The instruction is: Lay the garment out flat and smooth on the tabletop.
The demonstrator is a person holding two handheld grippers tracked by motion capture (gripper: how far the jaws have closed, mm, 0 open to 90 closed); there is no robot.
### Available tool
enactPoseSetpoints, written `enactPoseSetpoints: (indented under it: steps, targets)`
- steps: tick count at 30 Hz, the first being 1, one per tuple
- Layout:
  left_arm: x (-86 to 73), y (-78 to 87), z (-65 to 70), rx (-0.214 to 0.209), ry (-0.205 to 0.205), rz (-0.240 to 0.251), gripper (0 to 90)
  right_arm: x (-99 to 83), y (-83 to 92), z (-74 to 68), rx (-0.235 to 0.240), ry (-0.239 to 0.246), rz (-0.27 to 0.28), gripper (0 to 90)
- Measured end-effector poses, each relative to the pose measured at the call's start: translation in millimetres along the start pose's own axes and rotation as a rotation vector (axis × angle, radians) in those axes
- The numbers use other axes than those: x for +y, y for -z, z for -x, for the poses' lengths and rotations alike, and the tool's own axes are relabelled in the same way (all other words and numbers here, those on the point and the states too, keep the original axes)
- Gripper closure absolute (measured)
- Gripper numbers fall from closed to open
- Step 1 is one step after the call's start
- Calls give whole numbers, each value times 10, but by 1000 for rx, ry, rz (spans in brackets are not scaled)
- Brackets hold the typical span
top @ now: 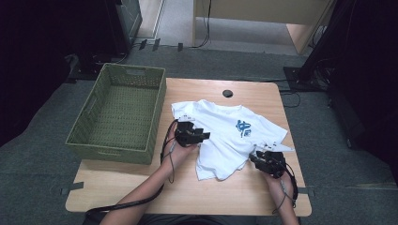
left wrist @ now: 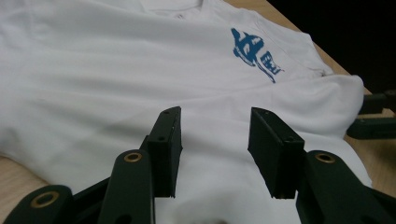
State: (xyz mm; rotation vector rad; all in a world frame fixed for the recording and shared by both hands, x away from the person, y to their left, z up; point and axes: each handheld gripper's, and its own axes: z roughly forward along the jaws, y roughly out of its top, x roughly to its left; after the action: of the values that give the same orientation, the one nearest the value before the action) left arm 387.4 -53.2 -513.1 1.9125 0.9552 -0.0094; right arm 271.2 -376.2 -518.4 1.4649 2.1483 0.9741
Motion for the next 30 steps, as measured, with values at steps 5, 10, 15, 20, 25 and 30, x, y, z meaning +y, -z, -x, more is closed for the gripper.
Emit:
enactPoseSetpoints:
  steps: [5,10,15,20,25,30]
  targets:
    - [-80,-68,27,29,-35,-32,547,16,-70,29,5,12,-10,635]
    - [-124,-89,-29,66,-54,-52,554,1,-60,37,-39,49,-6,809]
    - [-111,-77,-41,109,-103,-60,572,-3,-30,52,-39,50,-21,867]
    - [-102,-36,-114,143,-119,-55,572,-21,67,78,-31,25,-19,868]
    - [-85,6,-219,158,-96,-41,573,-44,169,137,-18,11,-24,868]
    - [-85,40,-293,154,-79,-30,579,-79,216,189,-13,10,-42,868]
